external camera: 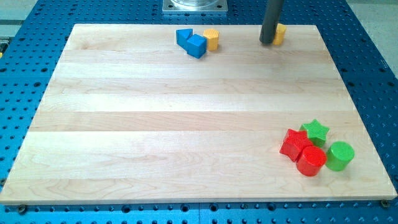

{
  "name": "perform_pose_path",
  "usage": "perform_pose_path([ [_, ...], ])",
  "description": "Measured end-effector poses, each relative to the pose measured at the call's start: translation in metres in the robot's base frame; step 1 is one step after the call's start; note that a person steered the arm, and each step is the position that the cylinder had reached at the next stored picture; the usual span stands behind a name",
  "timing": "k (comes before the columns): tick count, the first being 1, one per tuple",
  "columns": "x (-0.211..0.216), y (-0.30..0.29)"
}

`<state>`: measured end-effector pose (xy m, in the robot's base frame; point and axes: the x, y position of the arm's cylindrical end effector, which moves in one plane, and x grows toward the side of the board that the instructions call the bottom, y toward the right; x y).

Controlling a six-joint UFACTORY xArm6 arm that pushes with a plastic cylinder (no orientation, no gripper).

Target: Push the triangle bottom left to the yellow heart

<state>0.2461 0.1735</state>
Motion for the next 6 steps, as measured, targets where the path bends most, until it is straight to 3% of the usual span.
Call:
perform_pose_path([
  [1, 0.000, 0.019],
  [2, 0.029, -0.033],
  [4, 0.069, -0.258],
  [6, 0.068, -0.269],
])
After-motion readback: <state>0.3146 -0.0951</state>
